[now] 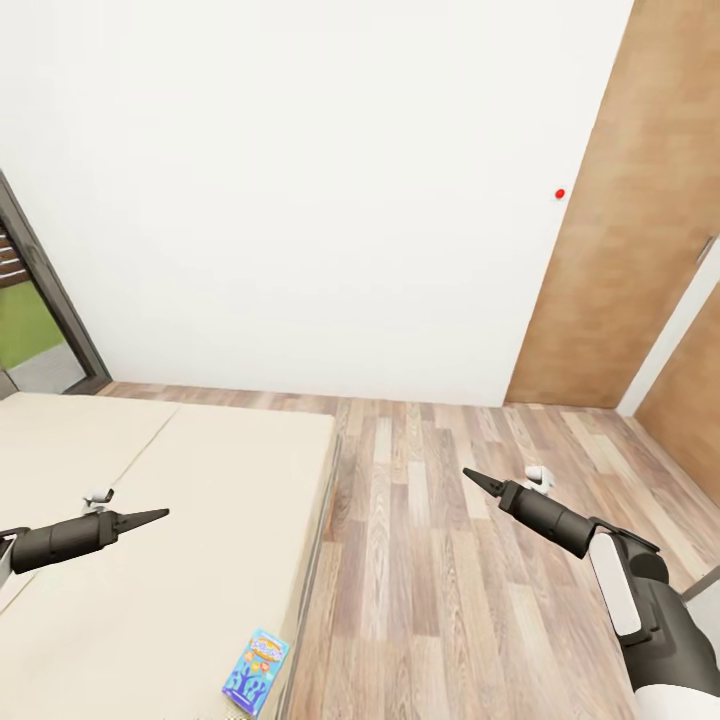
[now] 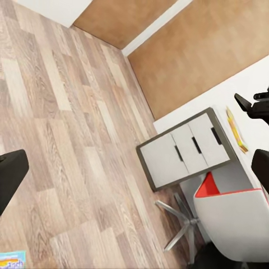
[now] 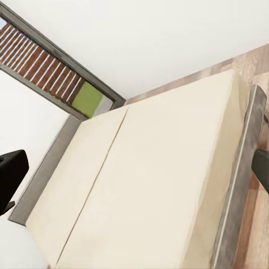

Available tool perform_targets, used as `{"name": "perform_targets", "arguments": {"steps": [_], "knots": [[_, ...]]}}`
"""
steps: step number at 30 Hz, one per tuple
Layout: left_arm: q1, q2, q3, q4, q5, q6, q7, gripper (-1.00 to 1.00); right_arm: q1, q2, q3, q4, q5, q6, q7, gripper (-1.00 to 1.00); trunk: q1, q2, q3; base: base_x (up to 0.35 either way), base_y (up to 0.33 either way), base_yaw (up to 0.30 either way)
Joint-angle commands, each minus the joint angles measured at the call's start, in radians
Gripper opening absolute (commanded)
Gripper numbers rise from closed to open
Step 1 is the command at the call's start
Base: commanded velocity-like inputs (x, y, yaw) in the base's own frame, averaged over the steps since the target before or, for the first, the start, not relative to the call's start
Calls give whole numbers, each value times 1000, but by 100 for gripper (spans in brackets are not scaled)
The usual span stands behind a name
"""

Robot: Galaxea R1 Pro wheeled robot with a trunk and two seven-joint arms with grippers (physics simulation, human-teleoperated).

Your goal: Put all the toys in the child's room - the three board games (two on the bed and one on the table), the two jigsaw puzzles on the table, and the tennis ball on the table - inside the toy box on the table in the child's room.

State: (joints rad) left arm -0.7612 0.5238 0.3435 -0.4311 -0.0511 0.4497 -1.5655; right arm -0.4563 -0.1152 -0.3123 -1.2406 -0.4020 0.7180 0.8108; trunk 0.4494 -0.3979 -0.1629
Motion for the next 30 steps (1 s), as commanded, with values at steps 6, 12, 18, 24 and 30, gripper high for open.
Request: {"name": "perform_targets", "arguments": {"steps": [6, 12, 18, 24, 30], "knots": [[-1, -2, 3, 0, -5, 11, -5, 100, -1, -1, -3, 0, -5, 6, 3, 100, 1, -2, 0, 0, -1, 178], [-1, -2, 4, 0, -5, 10, -5, 100, -1, -1, -3, 0, -5, 6, 2, 100, 1, -2, 4, 0, -47, 231], [-1, -1, 4, 0, -6, 10, -5, 100, -1, 0, -2, 1, -4, 6, 2, 100, 1, -2, 6, 0, -70, 178], [-1, -2, 4, 0, -5, 10, -5, 100, -1, -1, -3, 0, -4, 6, 3, 100, 1, -2, 7, 0, -24, 60], [-1, -2, 4, 0, -5, 10, -5, 100, -1, -1, -2, 0, -4, 6, 3, 100, 1, -2, 7, 0, -8, 19]]}}
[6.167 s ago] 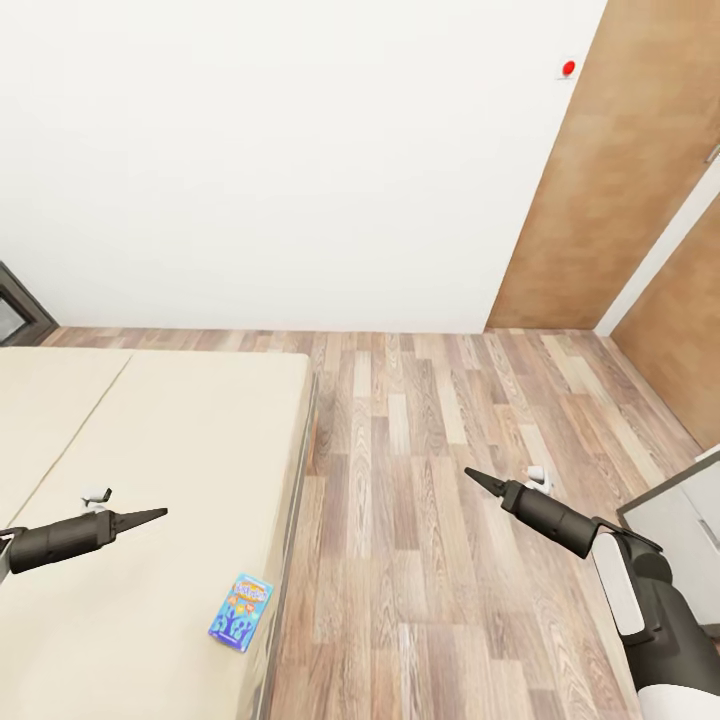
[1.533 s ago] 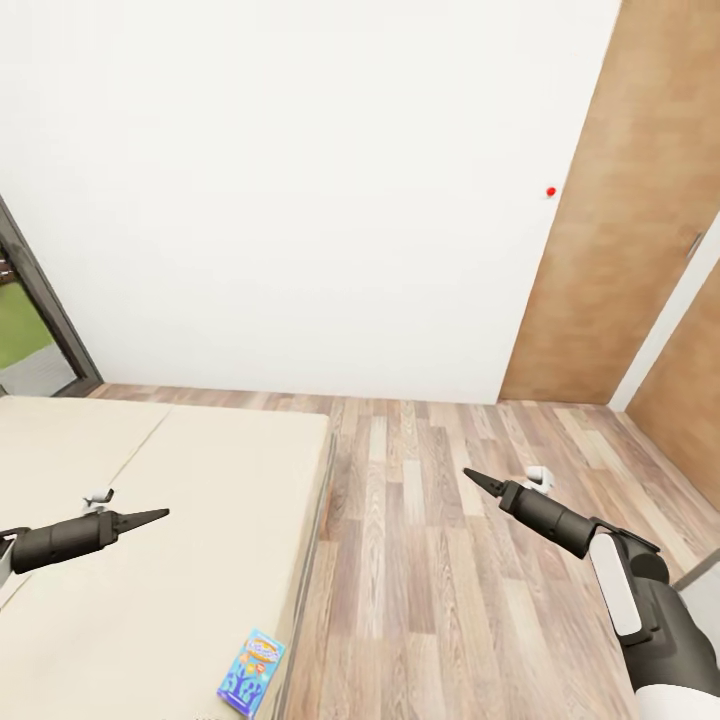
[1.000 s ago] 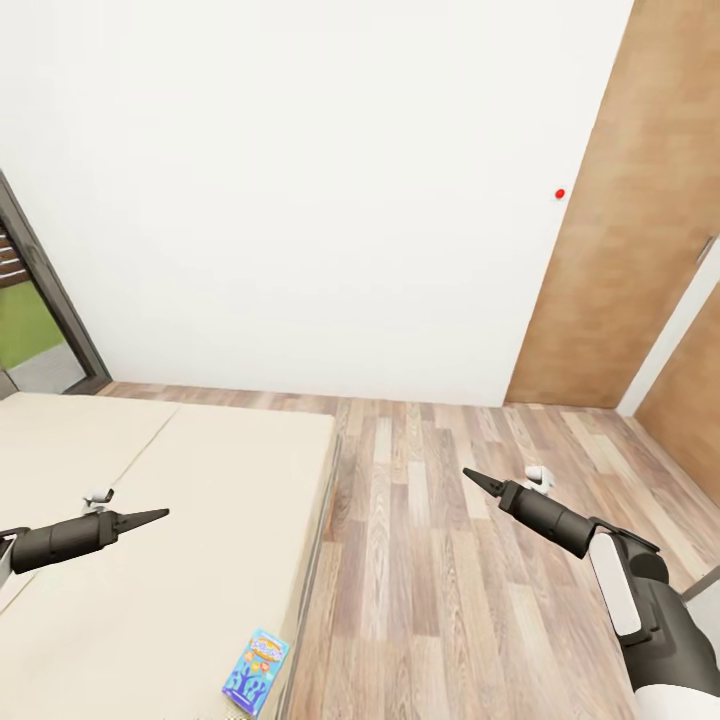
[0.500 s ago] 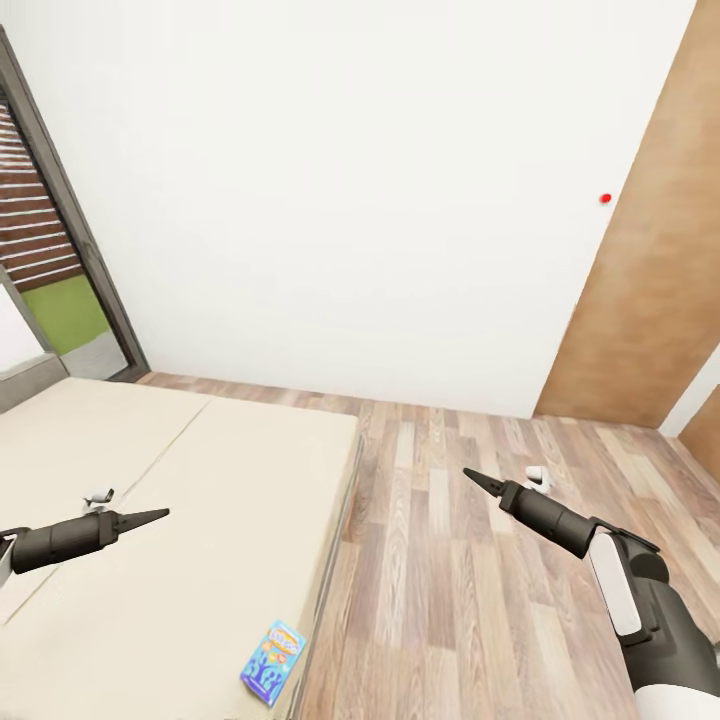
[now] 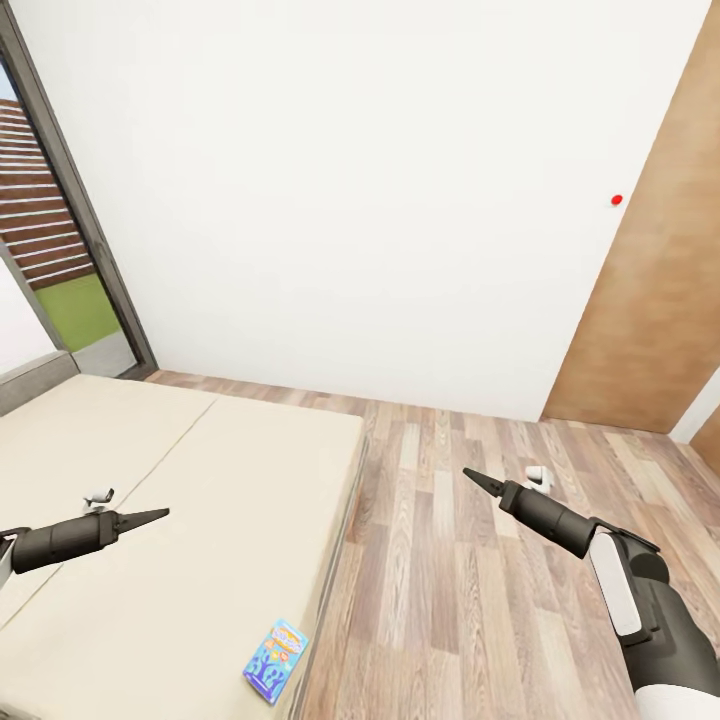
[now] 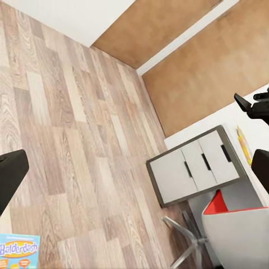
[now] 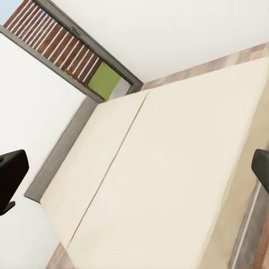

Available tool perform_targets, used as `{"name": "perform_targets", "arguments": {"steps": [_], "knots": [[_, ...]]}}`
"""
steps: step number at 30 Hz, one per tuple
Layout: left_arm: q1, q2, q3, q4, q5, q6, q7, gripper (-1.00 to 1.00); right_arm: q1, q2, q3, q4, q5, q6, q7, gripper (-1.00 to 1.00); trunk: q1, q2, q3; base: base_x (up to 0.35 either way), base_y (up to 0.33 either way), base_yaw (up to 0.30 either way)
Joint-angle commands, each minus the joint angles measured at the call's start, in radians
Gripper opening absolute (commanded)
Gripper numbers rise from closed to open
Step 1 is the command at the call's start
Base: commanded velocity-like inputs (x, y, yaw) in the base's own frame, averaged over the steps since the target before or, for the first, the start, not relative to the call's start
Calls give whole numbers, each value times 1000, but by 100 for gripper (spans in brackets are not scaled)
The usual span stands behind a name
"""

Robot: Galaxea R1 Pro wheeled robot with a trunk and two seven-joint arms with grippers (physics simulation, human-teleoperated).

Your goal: Put all the toys in the child's room - the three board games (two on the bed and one on the table), the two jigsaw puzzles on the table, and the tennis ball on the table - inside the toy box on the table in the child's room.

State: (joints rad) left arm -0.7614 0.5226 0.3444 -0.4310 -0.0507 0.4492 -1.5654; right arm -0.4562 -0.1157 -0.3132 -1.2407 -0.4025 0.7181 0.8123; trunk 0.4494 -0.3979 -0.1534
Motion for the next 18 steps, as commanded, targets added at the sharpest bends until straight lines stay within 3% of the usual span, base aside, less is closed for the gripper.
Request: {"name": "perform_targets", "arguments": {"steps": [1, 9, 18], "knots": [[-1, 0, 4, 0, -6, 10, -5, 100, -1, 0, -1, 0, -3, 6, 1, 100, 1, -2, -2, 0, -4, 15], [-1, 0, 3, 0, -6, 11, -5, 100, -1, 1, 1, 0, -2, 6, 1, 100, 1, -2, -2, 0, -2, 88], [-1, -1, 3, 0, -5, 11, -5, 100, -1, 1, 1, 1, -2, 6, 1, 100, 1, -2, -2, 0, 0, 224]]}}
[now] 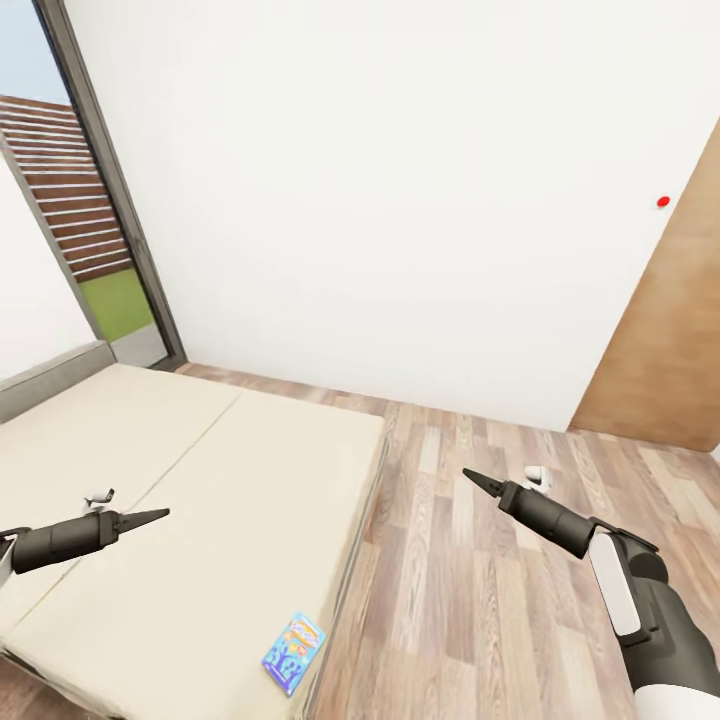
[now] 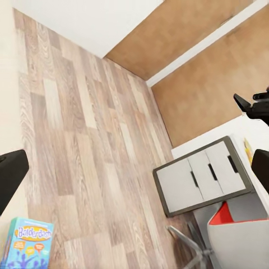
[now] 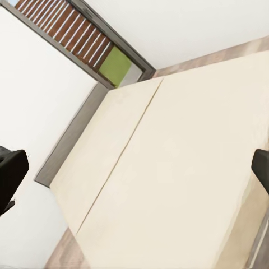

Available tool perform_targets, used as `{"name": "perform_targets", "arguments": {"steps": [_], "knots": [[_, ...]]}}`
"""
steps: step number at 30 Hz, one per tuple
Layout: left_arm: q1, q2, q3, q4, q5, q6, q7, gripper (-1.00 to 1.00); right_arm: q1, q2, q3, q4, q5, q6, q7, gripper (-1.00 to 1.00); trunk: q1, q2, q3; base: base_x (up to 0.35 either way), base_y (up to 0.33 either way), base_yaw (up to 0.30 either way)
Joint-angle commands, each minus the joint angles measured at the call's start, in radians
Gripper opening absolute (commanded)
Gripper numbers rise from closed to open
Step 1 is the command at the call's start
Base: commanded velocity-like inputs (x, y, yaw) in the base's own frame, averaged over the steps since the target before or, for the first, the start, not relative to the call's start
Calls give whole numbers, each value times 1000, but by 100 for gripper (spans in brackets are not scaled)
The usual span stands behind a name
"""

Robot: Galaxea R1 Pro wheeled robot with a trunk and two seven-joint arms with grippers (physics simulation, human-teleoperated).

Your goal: Put all the toys in the child's room - the three board games (two on the bed and one on the table), the two jigsaw puzzles on the table, and the tennis ball on the table - inside the toy box on the table in the child's room.

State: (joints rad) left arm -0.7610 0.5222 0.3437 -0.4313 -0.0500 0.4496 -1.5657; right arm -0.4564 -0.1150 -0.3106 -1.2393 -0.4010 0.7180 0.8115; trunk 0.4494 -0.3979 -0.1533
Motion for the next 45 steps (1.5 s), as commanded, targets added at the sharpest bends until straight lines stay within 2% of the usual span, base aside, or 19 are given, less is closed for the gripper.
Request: {"name": "perform_targets", "arguments": {"steps": [1, 29, 45], "knots": [[-1, -1, 4, 0, -5, 11, -5, 100, -1, 0, -1, 0, -3, 6, 1, 100, 1, -2, -2, 0, 0, 266], [-1, -2, 3, 0, -5, 9, -5, 100, -1, -1, -2, 0, -4, 5, 2, 100, 1, -2, -2, 0, 0, 275], [-1, -2, 3, 0, -5, 9, -5, 100, -1, 0, -3, 0, -6, 5, -1, 100, 1, -2, -2, 0, 0, 54]]}}
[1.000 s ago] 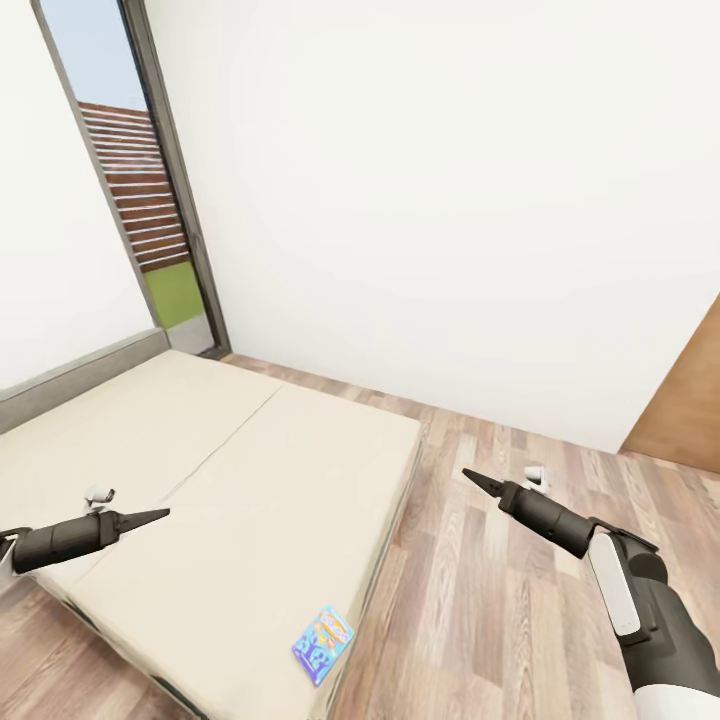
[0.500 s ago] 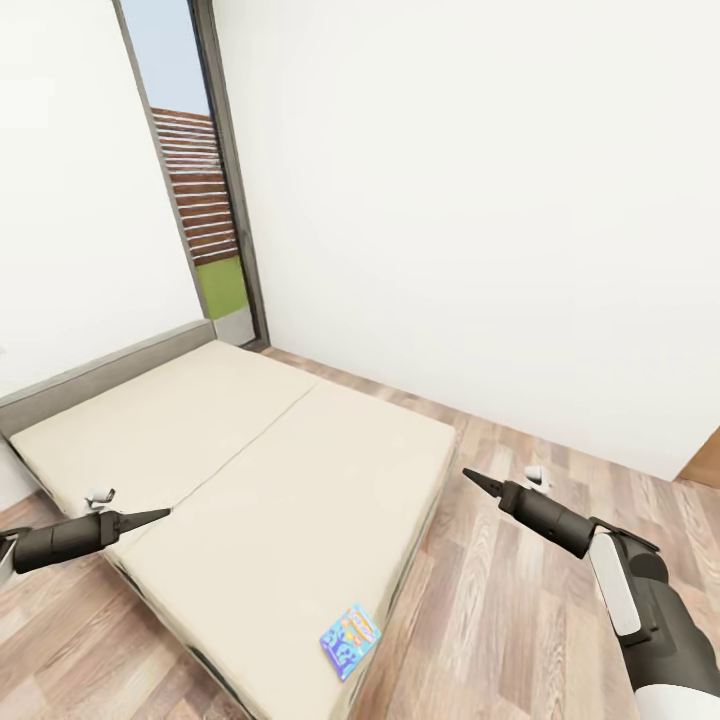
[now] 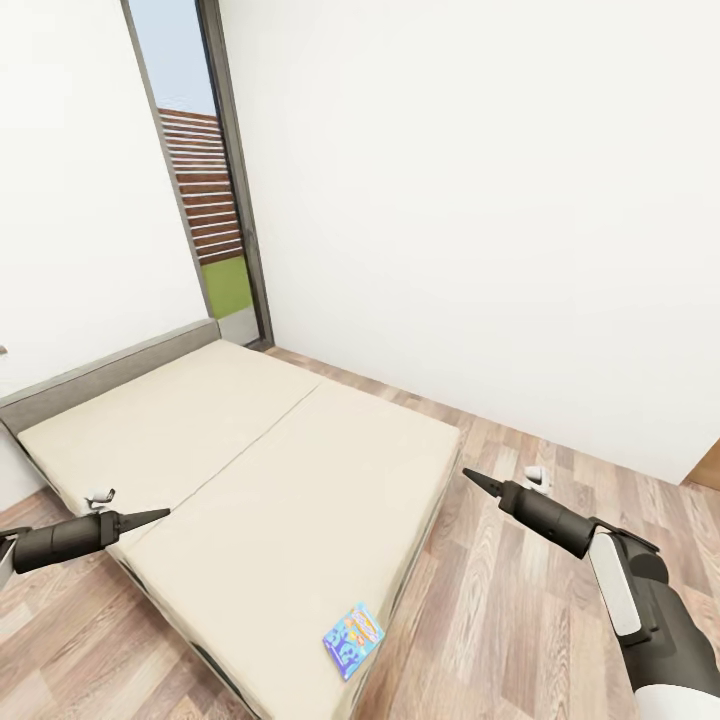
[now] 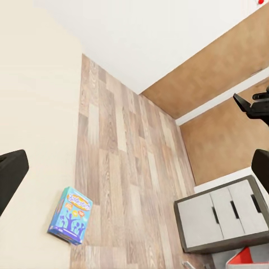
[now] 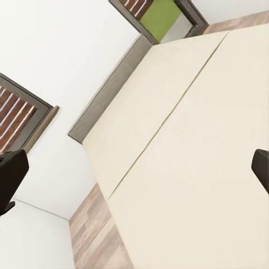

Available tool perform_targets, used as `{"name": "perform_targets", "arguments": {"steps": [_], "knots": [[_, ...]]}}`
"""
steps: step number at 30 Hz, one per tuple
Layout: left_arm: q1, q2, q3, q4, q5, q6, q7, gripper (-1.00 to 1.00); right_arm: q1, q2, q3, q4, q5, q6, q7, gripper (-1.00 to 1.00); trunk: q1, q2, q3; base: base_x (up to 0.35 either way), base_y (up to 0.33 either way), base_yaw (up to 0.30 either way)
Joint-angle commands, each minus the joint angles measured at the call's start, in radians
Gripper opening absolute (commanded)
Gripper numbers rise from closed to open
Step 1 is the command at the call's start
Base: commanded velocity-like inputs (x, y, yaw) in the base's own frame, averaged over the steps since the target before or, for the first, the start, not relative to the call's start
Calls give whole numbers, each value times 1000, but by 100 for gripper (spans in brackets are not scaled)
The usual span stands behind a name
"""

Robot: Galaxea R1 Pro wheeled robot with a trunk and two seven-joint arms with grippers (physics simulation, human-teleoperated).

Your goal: Put all the toys in the child's room - the three board games (two on the bed and one on the table), the two jigsaw puzzles on the table, and the tennis ball on the table - inside the toy box on the table in the child's room.

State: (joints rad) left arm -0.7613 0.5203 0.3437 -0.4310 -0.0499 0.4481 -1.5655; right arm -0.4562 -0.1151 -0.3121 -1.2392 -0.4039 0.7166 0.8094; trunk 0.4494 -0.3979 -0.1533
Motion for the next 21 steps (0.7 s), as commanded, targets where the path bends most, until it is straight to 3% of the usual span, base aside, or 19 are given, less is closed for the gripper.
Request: {"name": "perform_targets", "arguments": {"steps": [1, 13, 21], "knots": [[-1, 0, 4, 0, -5, 11, -5, 100, -1, 0, -1, 0, -4, 6, 1, 100, 1, -2, -2, 0, 0, 4], [-1, 0, 3, 0, -5, 11, -5, 100, -1, 0, -1, 16, -2, 6, 2, 100, 1, -2, -2, 5, 0, 1], [-1, 0, 4, 0, -5, 10, -5, 100, -1, 1, 1, 18, -1, 6, 2, 100, 1, -2, -2, 107, -67, 0]]}}
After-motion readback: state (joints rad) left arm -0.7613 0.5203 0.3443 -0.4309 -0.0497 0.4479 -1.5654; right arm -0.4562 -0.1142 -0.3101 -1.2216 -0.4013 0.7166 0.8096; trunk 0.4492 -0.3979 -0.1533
